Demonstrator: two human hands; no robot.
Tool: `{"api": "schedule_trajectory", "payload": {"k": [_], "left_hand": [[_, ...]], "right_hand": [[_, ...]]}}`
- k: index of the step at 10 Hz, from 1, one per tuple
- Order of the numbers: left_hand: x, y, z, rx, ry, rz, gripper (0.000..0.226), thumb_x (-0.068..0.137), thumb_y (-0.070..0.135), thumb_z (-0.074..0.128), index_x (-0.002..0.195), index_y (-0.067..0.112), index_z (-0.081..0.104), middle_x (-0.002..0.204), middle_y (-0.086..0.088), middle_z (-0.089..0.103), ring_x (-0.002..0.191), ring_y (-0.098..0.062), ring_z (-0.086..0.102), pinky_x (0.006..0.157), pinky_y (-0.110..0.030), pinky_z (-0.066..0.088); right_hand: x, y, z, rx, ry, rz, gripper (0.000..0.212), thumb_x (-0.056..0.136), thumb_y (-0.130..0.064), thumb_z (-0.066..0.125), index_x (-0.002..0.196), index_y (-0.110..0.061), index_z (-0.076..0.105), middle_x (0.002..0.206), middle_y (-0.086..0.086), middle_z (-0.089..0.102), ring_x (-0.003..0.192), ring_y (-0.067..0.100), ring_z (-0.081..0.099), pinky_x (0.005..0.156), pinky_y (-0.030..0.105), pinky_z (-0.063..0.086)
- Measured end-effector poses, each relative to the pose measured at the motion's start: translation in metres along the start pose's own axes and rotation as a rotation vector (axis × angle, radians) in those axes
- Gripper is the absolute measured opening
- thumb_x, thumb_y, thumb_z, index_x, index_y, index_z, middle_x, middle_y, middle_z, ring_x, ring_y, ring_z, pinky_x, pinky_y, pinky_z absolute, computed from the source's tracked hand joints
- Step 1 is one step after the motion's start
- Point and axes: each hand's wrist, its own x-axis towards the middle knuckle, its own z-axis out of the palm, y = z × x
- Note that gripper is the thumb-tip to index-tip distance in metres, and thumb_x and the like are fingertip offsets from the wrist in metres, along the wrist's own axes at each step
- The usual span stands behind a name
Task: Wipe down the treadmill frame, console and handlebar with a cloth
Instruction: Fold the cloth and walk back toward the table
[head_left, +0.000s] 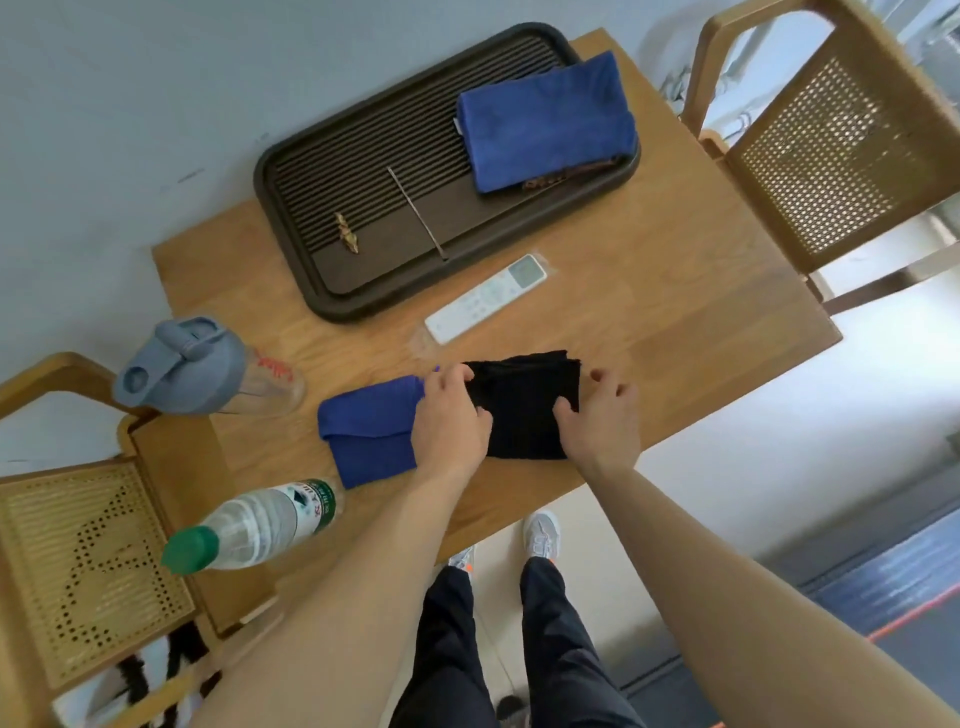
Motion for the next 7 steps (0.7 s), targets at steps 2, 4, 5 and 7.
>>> {"api": "schedule_trajectory", "payload": {"k": [2,4,5,7], "left_hand": [[-0.023,-0.010,0.016,0.141,0.091,0.087,0.028,0.087,0.002,0.063,0.103,0.018,0.047,0.122,-0.009,0.041,0.071,-0.019,0.048,0.054,-0.032,0.039],[-0.011,-0.016,0.006,0.433,0.224,0.009,0.026,0.080,0.023,0.073,0.104,0.020,0.064,0.128,-0.011,0.049,0.098,-0.029,0.048,0.076,-0.038,0.044],[-0.008,-0.013,-0.005,0.438,0.160,-0.013,0.037,0.082,0.037,0.071,0.113,0.020,0.060,0.130,-0.009,0.047,0.107,-0.028,0.045,0.083,-0.037,0.045],[-0.017,-0.006,-0.050,0.219,0.026,-0.141,0.054,0.091,0.041,0.064,0.137,0.019,0.046,0.134,-0.008,0.044,0.120,-0.029,0.043,0.080,-0.037,0.046]], "right_hand": [[0.003,-0.012,0.011,-0.087,-0.058,-0.310,0.051,0.092,-0.019,0.057,0.140,-0.027,0.042,0.126,0.008,0.046,0.093,0.031,0.060,0.070,0.039,0.053],[0.026,-0.049,0.016,-0.255,-0.134,-0.505,0.049,0.096,-0.022,0.053,0.143,-0.027,0.040,0.131,0.009,0.046,0.102,0.031,0.059,0.073,0.043,0.057],[0.028,-0.055,0.009,-0.374,-0.137,-0.491,0.052,0.094,-0.026,0.054,0.143,-0.028,0.038,0.133,0.011,0.044,0.116,0.033,0.049,0.080,0.043,0.052],[0.023,-0.073,-0.041,-0.500,-0.234,-0.549,0.051,0.095,-0.030,0.051,0.145,-0.029,0.041,0.137,0.011,0.043,0.123,0.034,0.043,0.090,0.045,0.047]]}}
